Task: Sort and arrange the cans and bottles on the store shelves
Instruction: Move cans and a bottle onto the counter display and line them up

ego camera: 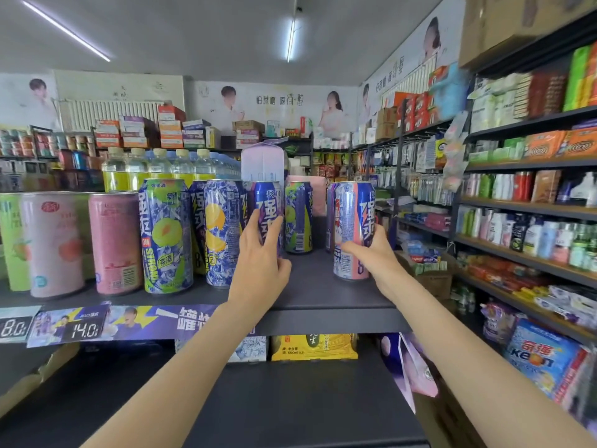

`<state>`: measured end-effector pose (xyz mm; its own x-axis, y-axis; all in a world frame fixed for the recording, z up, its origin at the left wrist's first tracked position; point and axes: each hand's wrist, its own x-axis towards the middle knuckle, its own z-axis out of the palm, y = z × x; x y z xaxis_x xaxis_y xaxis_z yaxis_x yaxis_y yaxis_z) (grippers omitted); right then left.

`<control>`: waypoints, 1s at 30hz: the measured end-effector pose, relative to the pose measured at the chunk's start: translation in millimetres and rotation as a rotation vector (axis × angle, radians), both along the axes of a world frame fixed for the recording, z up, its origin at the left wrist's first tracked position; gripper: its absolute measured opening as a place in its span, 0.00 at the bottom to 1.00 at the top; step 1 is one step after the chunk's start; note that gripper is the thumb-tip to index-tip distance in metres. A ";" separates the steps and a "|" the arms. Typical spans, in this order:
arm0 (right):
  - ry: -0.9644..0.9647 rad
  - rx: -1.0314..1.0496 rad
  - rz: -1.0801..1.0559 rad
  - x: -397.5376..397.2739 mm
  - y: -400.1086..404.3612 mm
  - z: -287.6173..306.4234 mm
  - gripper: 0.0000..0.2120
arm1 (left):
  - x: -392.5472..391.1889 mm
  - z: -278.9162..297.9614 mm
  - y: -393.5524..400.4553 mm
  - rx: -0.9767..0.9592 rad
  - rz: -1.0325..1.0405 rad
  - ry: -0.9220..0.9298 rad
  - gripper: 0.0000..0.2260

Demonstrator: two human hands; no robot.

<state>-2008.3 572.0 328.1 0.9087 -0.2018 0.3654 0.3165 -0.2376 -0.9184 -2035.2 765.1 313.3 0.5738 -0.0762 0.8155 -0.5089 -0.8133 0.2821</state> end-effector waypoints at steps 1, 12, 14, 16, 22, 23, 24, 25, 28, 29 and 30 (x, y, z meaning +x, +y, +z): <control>0.021 0.040 0.048 -1.3 -1.7 -0.3 0.27 | 0.7 -1.6 0.8 -0.012 -0.006 0.007 0.27; -0.103 -0.290 -0.317 10.2 5.5 -3.5 0.33 | 1.2 -3.6 5.2 -0.007 -0.008 0.070 0.23; -0.103 -0.298 -0.349 11.4 3.9 -3.9 0.33 | 0.4 -4.7 4.3 0.025 -0.002 0.060 0.23; -0.093 -0.302 -0.352 14.3 0.7 -3.5 0.32 | -0.8 -6.0 3.5 0.053 0.012 0.058 0.22; -0.056 -0.323 -0.304 24.1 -6.0 -2.8 0.30 | 1.8 -8.4 3.3 0.085 0.046 0.060 0.22; -0.054 -0.330 -0.298 25.0 -6.7 -3.2 0.30 | 1.9 -8.0 3.1 0.087 0.048 0.058 0.22; -0.050 -0.337 -0.295 25.4 -7.1 -3.6 0.30 | 0.9 -7.0 2.8 0.089 0.049 0.051 0.22; -0.047 -0.339 -0.290 25.7 -7.0 -3.9 0.31 | -0.1 -5.6 2.9 0.092 0.050 0.030 0.22; -0.087 -0.333 -0.294 20.3 -3.9 -4.5 0.35 | -4.0 -2.7 8.0 0.083 0.085 -0.124 0.21; -0.136 -0.357 -0.332 16.8 -2.6 -4.5 0.37 | -6.3 -2.0 13.0 0.050 0.115 -0.152 0.21; -0.212 -0.394 -0.382 12.0 -0.5 -3.8 0.38 | -8.1 -1.9 19.7 -0.001 0.144 -0.160 0.22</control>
